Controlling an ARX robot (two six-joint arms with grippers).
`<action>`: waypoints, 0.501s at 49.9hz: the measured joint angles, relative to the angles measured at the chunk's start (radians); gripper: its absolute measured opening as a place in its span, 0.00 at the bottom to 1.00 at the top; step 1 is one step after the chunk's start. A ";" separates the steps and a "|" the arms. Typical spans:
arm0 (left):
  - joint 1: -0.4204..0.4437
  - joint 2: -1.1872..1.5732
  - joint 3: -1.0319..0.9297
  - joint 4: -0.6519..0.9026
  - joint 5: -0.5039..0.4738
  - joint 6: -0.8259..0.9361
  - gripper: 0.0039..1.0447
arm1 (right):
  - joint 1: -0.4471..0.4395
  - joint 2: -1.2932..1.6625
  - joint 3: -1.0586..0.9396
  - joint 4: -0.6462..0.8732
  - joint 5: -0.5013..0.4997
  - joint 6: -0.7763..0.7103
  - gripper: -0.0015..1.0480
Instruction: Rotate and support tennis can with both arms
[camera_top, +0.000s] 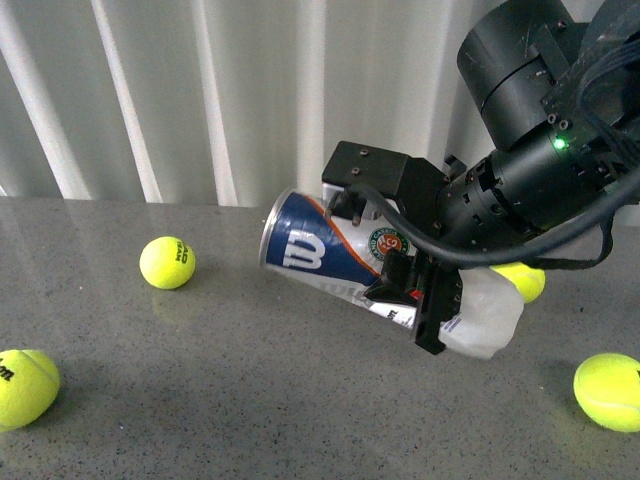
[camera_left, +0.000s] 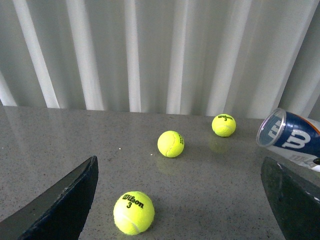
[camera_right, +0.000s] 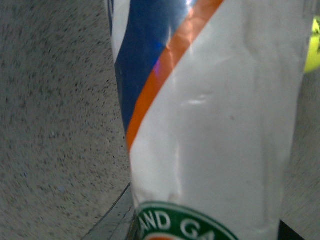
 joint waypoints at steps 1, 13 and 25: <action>0.000 0.000 0.000 0.000 0.000 0.000 0.94 | 0.002 0.000 0.005 -0.014 -0.003 -0.059 0.27; 0.000 0.000 0.000 0.000 0.000 0.000 0.94 | 0.027 0.097 0.055 -0.082 -0.001 -0.383 0.17; 0.000 0.000 0.000 0.000 0.000 0.000 0.94 | 0.048 0.185 0.075 -0.041 0.002 -0.394 0.14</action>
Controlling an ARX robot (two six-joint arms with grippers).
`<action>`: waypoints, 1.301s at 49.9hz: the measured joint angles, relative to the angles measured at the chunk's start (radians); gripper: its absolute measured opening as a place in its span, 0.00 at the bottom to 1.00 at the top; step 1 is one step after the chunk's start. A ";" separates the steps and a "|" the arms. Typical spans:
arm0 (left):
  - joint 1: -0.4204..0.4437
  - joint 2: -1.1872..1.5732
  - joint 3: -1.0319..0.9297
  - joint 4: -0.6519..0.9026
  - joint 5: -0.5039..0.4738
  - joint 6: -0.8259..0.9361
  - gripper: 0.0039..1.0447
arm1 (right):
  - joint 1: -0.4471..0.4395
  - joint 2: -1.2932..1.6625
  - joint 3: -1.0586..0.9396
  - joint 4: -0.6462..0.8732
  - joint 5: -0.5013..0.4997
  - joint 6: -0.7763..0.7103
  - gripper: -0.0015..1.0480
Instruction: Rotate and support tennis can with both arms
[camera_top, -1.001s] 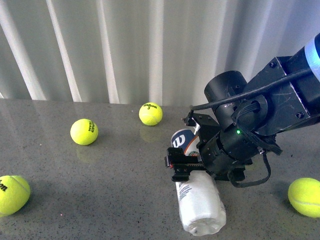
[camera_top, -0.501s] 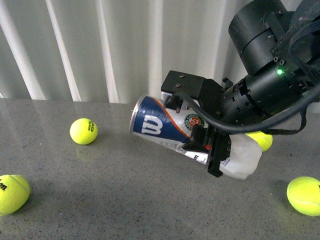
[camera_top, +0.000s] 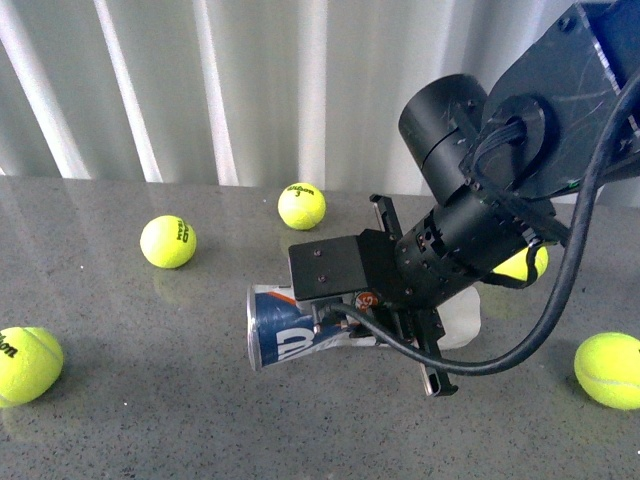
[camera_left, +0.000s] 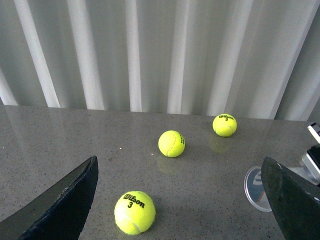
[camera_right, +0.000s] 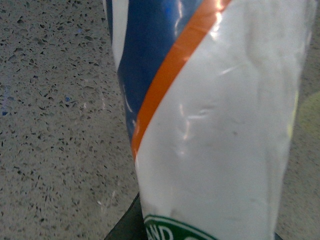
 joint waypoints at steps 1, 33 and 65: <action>0.000 0.000 0.000 0.000 0.000 0.000 0.94 | 0.002 0.009 -0.002 0.008 0.002 0.000 0.14; 0.000 0.000 0.000 0.000 0.000 0.000 0.94 | -0.010 0.013 -0.097 0.038 -0.032 0.019 0.85; 0.000 0.000 0.000 0.000 0.000 0.000 0.94 | -0.049 -0.335 -0.232 0.146 -0.264 0.562 0.93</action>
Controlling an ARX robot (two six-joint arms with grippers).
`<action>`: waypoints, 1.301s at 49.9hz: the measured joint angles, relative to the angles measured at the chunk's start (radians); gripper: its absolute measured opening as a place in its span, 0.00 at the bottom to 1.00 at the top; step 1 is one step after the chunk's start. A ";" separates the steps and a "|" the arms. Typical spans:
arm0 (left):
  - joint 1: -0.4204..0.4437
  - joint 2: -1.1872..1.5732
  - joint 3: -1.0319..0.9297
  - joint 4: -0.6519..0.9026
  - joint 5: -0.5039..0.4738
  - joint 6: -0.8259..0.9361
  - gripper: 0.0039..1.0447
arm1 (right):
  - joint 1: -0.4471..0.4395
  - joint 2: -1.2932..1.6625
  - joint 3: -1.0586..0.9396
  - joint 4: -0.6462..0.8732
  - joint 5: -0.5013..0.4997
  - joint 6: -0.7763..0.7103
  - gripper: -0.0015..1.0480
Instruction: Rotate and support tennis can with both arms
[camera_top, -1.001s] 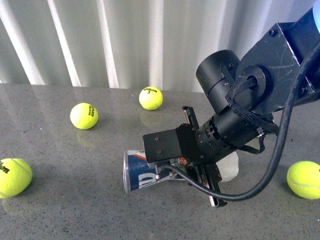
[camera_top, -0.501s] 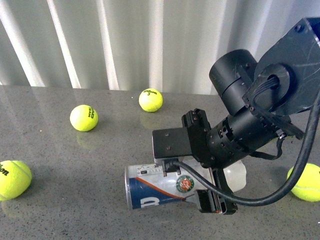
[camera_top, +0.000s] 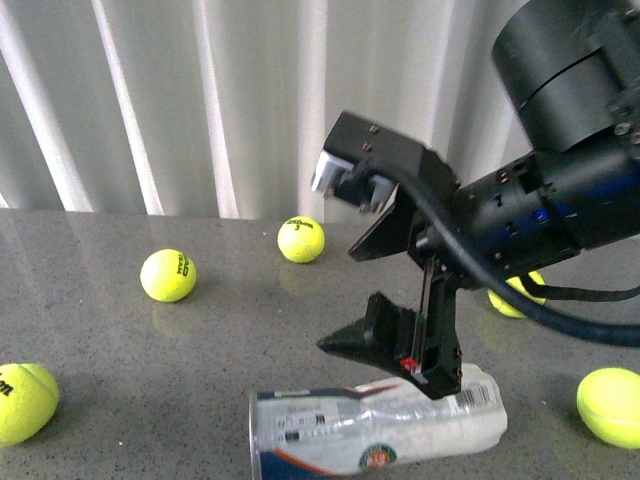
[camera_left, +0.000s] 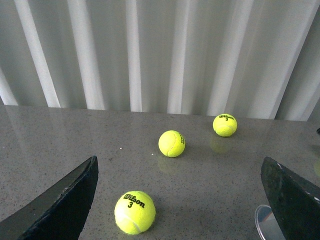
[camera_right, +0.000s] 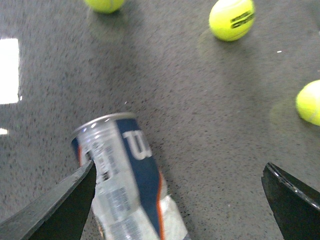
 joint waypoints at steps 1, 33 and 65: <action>0.000 0.000 0.000 0.000 0.000 0.000 0.94 | -0.005 -0.018 -0.014 0.026 0.002 0.042 0.93; 0.000 -0.001 0.000 0.000 -0.003 0.000 0.94 | -0.144 -0.346 -0.575 1.064 0.788 0.823 0.54; 0.000 -0.001 0.000 0.000 0.000 0.000 0.94 | -0.275 -0.776 -0.969 1.025 0.665 0.819 0.03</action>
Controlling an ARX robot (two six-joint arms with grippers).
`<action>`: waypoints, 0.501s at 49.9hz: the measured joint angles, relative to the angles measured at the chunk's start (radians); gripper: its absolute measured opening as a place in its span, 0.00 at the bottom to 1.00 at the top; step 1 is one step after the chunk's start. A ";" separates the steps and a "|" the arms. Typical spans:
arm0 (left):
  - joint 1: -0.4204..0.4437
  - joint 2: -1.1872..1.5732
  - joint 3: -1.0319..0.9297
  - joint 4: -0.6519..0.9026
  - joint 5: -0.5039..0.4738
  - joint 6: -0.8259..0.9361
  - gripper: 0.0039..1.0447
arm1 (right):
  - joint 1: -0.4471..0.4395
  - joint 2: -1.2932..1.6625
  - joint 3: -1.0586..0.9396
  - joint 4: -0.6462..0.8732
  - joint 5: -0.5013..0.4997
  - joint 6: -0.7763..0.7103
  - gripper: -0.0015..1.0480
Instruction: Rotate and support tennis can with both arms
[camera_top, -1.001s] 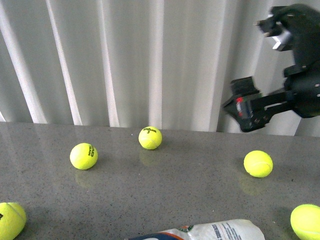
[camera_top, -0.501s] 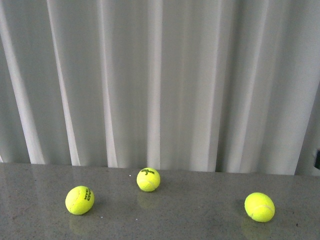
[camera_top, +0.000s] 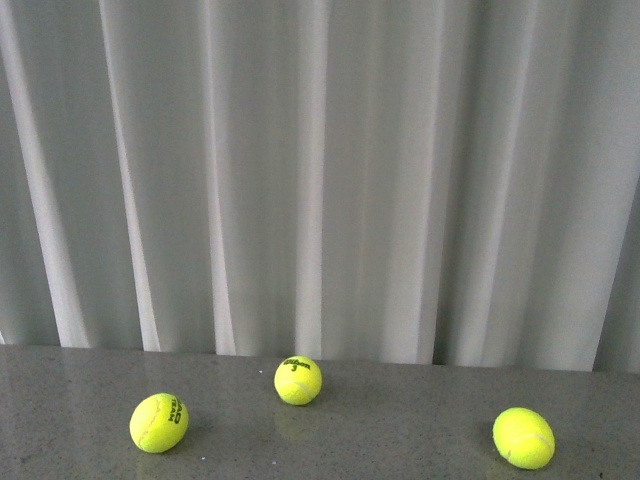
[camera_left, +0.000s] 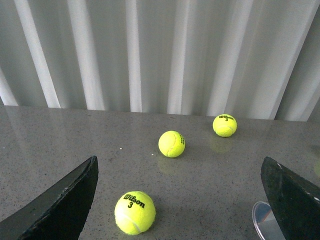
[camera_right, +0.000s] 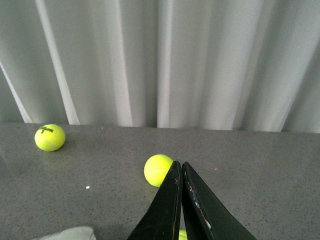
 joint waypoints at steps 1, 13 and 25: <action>0.000 0.000 0.000 0.000 0.000 0.000 0.94 | -0.014 -0.015 -0.007 -0.008 -0.028 -0.001 0.03; 0.000 0.000 0.000 0.000 0.000 0.000 0.94 | -0.061 -0.119 -0.095 -0.032 -0.052 0.000 0.03; 0.000 -0.001 0.000 0.000 0.000 0.000 0.94 | -0.062 -0.334 -0.128 -0.206 -0.055 0.000 0.03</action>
